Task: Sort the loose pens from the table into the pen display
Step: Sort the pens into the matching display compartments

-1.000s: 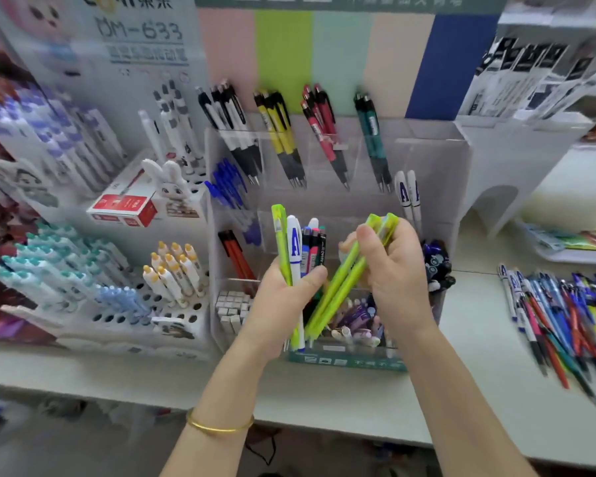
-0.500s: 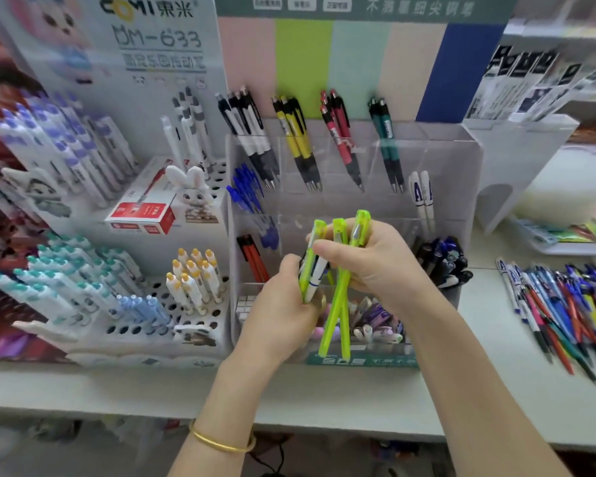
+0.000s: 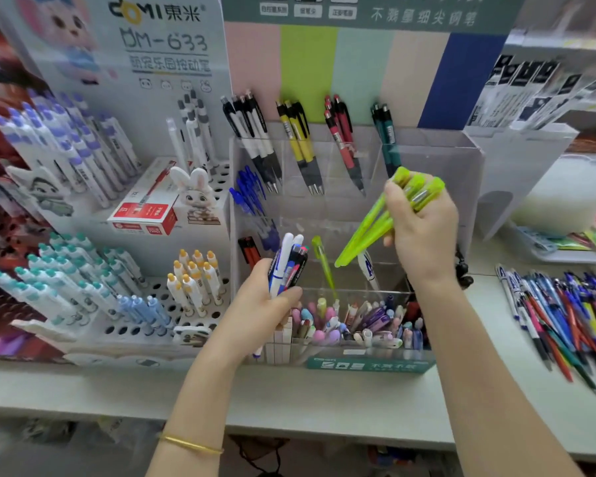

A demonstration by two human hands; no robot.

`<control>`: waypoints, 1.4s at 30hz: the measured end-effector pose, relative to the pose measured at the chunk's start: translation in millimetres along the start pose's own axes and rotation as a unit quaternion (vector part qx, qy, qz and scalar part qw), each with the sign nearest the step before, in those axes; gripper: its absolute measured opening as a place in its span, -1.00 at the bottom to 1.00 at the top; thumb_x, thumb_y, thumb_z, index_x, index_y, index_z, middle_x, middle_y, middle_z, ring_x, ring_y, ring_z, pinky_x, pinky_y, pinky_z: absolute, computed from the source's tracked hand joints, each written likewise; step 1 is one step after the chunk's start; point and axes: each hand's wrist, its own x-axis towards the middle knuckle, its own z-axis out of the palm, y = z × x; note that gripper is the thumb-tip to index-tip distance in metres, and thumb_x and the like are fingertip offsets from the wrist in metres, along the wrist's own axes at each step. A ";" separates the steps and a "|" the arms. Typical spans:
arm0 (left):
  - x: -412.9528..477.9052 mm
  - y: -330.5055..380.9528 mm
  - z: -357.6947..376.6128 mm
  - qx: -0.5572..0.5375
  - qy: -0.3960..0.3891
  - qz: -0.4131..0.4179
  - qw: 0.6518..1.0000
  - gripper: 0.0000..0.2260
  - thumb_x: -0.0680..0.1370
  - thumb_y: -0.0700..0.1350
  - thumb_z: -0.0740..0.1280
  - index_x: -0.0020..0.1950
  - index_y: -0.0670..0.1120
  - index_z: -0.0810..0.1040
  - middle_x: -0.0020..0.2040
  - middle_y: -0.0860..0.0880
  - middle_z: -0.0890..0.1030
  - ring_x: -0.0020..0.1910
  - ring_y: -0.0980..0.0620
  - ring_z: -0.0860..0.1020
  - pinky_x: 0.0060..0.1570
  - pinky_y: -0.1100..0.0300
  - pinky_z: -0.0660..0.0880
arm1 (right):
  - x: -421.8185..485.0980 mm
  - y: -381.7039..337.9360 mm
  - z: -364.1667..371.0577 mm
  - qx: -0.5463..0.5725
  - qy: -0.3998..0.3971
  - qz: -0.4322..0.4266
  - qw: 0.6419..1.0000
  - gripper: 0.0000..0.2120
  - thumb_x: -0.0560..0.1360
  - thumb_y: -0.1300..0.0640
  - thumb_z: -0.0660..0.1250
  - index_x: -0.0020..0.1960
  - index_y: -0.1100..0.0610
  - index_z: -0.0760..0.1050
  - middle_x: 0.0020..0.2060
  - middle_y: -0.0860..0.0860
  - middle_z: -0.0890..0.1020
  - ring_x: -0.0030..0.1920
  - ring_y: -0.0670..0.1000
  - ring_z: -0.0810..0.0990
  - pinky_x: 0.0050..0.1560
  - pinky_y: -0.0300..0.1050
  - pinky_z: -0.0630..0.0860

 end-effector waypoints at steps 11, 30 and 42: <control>-5.3 1.2 -1.1 -0.240 -0.116 0.041 0.963 -0.82 0.49 -0.15 0.34 0.07 -0.15 0.52 -0.17 -0.17 0.54 -0.25 -0.01 0.49 -0.17 0.11 0.50 | -29.2 35.0 37.2 -0.430 -0.205 -0.002 0.879 -0.74 0.53 -0.03 0.30 0.09 0.12 0.52 0.03 0.08 0.60 0.03 0.19 0.56 -0.06 -0.01 0.44; 6.7 14.5 11.4 -0.169 -0.191 0.072 0.964 -0.96 0.59 -0.27 0.29 -0.04 -0.22 0.44 -0.28 -0.10 0.58 -0.37 -0.03 0.48 -0.34 0.17 0.51 | -13.2 -7.7 0.4 0.139 -0.166 0.188 0.958 -0.87 0.49 0.18 0.37 -0.08 0.26 0.58 -0.40 0.02 0.58 -0.47 -0.10 0.47 -0.51 -0.31 0.39; 9.3 16.0 25.3 -0.095 -0.158 0.002 0.983 -0.90 0.57 -0.24 0.32 0.01 -0.12 0.41 -0.35 -0.07 0.54 -0.41 -0.01 0.45 -0.36 0.14 0.46 | -3.8 -3.6 -26.7 0.093 0.023 0.077 0.992 -0.86 0.56 0.19 0.28 -0.17 0.09 0.40 -0.29 0.13 0.50 -0.42 -0.01 0.39 -0.46 -0.20 0.38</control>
